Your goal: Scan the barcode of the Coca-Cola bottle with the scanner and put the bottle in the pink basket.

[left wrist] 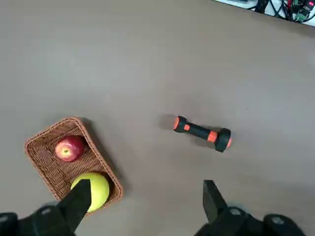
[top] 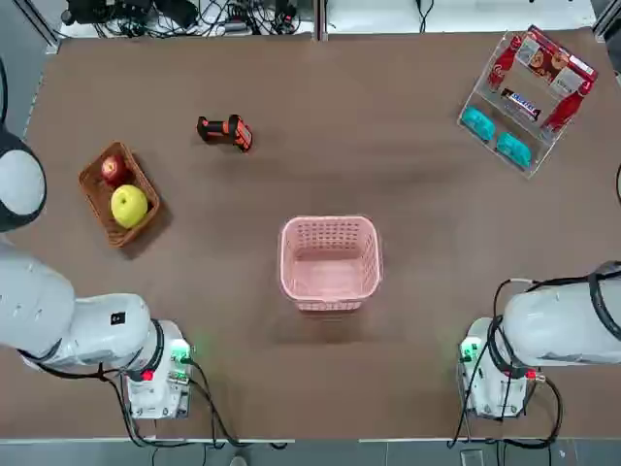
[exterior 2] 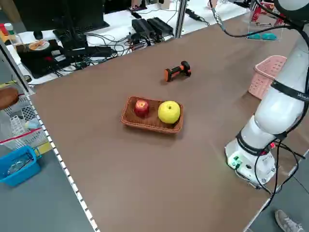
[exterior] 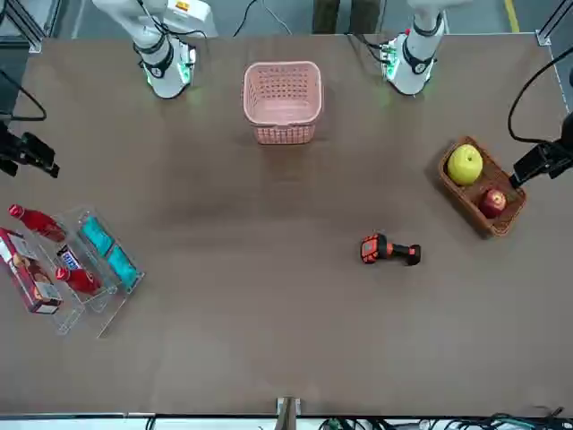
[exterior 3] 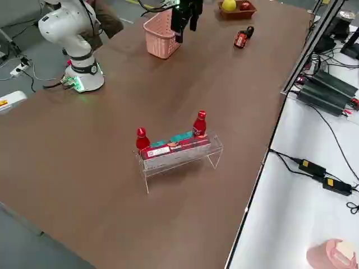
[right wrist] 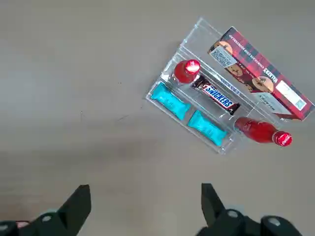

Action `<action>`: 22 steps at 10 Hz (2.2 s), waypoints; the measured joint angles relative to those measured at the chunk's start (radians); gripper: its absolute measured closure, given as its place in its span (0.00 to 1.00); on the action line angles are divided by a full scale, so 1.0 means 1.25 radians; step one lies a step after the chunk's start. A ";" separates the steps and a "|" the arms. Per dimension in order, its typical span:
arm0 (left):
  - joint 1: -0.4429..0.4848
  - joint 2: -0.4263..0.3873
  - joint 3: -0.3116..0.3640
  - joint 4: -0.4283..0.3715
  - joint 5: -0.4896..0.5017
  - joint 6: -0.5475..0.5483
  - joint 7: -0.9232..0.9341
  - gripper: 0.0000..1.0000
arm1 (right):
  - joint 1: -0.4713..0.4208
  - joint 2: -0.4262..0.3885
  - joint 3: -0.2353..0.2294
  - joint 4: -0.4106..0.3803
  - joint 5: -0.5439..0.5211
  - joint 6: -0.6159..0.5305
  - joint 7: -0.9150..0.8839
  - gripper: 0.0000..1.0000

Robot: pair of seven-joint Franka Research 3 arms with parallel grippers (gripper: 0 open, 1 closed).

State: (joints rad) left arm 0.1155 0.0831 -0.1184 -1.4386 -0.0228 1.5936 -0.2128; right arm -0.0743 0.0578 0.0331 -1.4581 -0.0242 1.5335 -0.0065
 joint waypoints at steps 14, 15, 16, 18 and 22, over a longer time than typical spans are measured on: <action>-0.070 0.129 -0.037 -0.004 0.000 0.075 -0.638 0.00 | -0.045 0.192 -0.005 -0.018 0.000 0.193 -0.134 0.01; -0.079 0.141 -0.038 -0.004 0.000 0.089 -0.684 0.00 | -0.046 0.225 -0.005 -0.011 0.000 0.199 -0.141 0.01; -0.085 0.151 -0.039 -0.006 0.000 0.106 -0.727 0.00 | -0.047 0.254 -0.005 0.003 0.000 0.203 -0.142 0.01; -0.089 0.166 -0.041 -0.028 -0.007 0.166 -0.804 0.00 | -0.052 0.293 -0.005 0.027 0.000 0.226 -0.156 0.01; -0.103 0.219 -0.045 -0.084 -0.012 0.315 -0.955 0.00 | -0.091 0.323 -0.005 0.035 0.004 0.305 -0.209 0.01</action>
State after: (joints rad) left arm -0.0133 0.3574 -0.1747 -1.5435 -0.0381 1.9876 -1.4065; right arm -0.1879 0.4611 0.0265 -1.4139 -0.0193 1.9142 -0.2680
